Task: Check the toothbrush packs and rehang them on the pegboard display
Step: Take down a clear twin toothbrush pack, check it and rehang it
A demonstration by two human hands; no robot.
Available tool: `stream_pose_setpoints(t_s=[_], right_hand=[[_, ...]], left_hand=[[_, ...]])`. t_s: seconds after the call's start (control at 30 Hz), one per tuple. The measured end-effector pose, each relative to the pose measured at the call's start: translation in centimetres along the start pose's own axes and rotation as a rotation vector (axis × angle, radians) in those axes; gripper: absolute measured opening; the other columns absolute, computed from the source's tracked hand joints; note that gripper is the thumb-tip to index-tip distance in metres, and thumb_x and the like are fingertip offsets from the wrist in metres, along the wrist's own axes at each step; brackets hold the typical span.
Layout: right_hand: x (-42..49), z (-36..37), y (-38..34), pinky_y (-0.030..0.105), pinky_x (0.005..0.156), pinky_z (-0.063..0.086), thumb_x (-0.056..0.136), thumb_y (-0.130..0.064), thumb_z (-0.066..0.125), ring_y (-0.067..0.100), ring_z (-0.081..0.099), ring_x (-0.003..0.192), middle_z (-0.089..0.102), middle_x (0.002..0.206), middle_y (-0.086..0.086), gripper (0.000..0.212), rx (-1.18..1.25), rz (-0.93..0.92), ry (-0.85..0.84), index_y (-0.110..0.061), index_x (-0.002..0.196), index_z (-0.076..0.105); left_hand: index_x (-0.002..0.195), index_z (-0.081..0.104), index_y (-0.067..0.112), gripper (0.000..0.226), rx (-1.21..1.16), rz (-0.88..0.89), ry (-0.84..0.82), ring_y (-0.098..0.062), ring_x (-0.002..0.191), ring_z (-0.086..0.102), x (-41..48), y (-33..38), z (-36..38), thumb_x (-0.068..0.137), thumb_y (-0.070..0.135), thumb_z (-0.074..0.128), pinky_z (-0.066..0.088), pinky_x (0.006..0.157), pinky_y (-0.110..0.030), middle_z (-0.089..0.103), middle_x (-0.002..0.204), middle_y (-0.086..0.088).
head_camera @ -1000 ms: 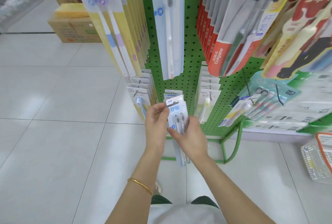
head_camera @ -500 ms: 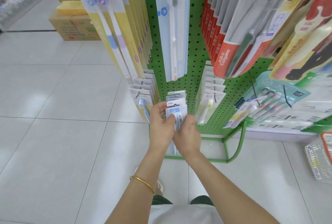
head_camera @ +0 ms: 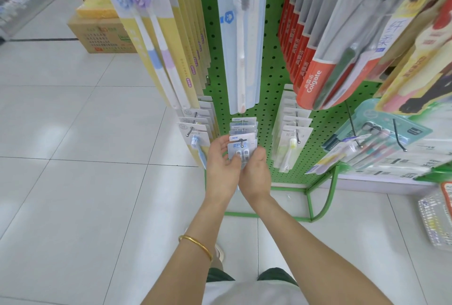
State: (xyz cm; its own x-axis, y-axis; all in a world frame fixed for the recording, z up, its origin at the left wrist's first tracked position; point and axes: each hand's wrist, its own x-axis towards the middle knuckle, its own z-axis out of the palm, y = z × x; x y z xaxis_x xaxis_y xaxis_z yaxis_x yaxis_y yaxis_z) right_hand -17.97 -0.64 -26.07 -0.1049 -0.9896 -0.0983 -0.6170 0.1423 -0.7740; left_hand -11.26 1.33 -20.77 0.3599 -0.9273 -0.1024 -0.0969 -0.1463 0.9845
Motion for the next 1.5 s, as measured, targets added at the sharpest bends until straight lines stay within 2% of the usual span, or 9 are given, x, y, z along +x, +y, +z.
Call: stream_pose_setpoints(t_s=[0.13,0.3,0.43,0.57,0.73,0.93,1.07,1.33,1.5], right_hand=[[0.5,0.2,-0.2,0.032,0.056,0.03,0.087,-0.02,0.058,0.029,0.051,0.078,0.05,0.1,0.011,0.03,0.029,-0.003,0.014,-0.01,0.098,0.033],[0.9,0.6,-0.1,0.037,0.061,0.041,0.084,-0.019,0.061,0.028,0.051,0.084,0.048,0.103,0.006,0.033,0.074,0.015,0.03,-0.012,0.098,0.032],[1.2,0.5,-0.8,0.041,0.066,0.046,0.082,-0.026,0.056,0.028,0.052,0.084,0.052,0.105,0.01,0.033,0.119,0.049,0.019,-0.008,0.101,0.035],[1.4,0.1,-1.9,0.048,0.075,0.049,0.064,-0.049,0.029,0.031,0.056,0.09,0.056,0.105,0.01,0.056,0.27,0.104,0.009,-0.008,0.101,0.038],[1.8,-0.5,-2.2,0.049,0.078,0.046,0.05,-0.058,0.019,0.03,0.054,0.09,0.054,0.109,0.014,0.077,0.376,0.158,-0.026,-0.005,0.102,0.04],[1.5,-0.2,-0.7,0.038,0.07,0.046,0.081,-0.026,0.049,0.024,0.049,0.085,0.05,0.108,0.013,0.03,0.215,0.059,-0.051,-0.01,0.104,0.037],[1.6,0.1,0.1,0.032,0.064,0.038,0.084,-0.008,0.058,0.027,0.05,0.085,0.045,0.108,0.01,0.034,0.107,0.017,-0.037,-0.006,0.11,0.037],[1.6,-0.2,0.5,0.034,0.064,0.038,0.085,-0.008,0.059,0.027,0.049,0.084,0.045,0.113,0.013,0.036,0.035,0.041,-0.055,-0.004,0.111,0.035],[1.3,-0.6,0.5,0.042,0.079,0.047,0.084,-0.012,0.065,0.034,0.053,0.102,0.043,0.124,0.016,0.048,0.038,0.052,-0.062,-0.003,0.121,0.035]], left_hand=[[0.116,0.046,0.022,0.043,0.036,-0.004,-0.016,0.002,0.106,0.049,0.5,-0.1,0.0,0.086,-0.009,0.049,0.041,0.083,-0.004,0.052,0.112,0.013],[0.119,0.049,0.02,0.045,0.102,0.004,-0.01,-0.007,0.118,0.048,1.3,-0.7,0.2,0.083,-0.007,0.048,0.044,0.097,-0.02,0.05,0.128,0.001],[0.121,0.05,0.022,0.05,0.093,-0.001,-0.026,0.0,0.114,0.05,1.6,-0.5,0.3,0.083,-0.01,0.048,0.041,0.09,-0.01,0.05,0.13,0.0],[0.126,0.054,0.015,0.055,0.066,0.032,-0.063,0.014,0.099,0.054,1.9,0.1,0.6,0.079,-0.012,0.047,0.043,0.076,-0.003,0.058,0.121,0.0],[0.101,0.046,0.048,0.066,0.101,0.05,-0.082,0.026,0.094,0.045,2.0,0.7,0.9,0.077,-0.013,0.046,0.039,0.084,-0.01,0.051,0.104,0.022],[0.132,0.049,0.018,0.062,0.136,0.018,-0.06,-0.005,0.121,0.045,1.9,-0.9,0.8,0.075,-0.006,0.05,0.047,0.1,-0.035,0.05,0.131,-0.001],[0.133,0.047,0.016,0.06,0.119,0.009,-0.036,-0.002,0.118,0.046,1.5,-1.0,0.9,0.078,-0.009,0.052,0.046,0.101,-0.029,0.049,0.132,-0.001],[0.136,0.043,0.017,0.063,0.125,0.001,-0.041,-0.003,0.12,0.043,1.1,-1.4,0.9,0.079,-0.01,0.05,0.045,0.096,-0.02,0.047,0.135,0.002],[0.138,0.042,0.015,0.066,0.13,0.0,-0.045,-0.006,0.122,0.041,0.6,-1.2,0.9,0.079,-0.012,0.047,0.04,0.094,-0.014,0.046,0.137,0.003]])
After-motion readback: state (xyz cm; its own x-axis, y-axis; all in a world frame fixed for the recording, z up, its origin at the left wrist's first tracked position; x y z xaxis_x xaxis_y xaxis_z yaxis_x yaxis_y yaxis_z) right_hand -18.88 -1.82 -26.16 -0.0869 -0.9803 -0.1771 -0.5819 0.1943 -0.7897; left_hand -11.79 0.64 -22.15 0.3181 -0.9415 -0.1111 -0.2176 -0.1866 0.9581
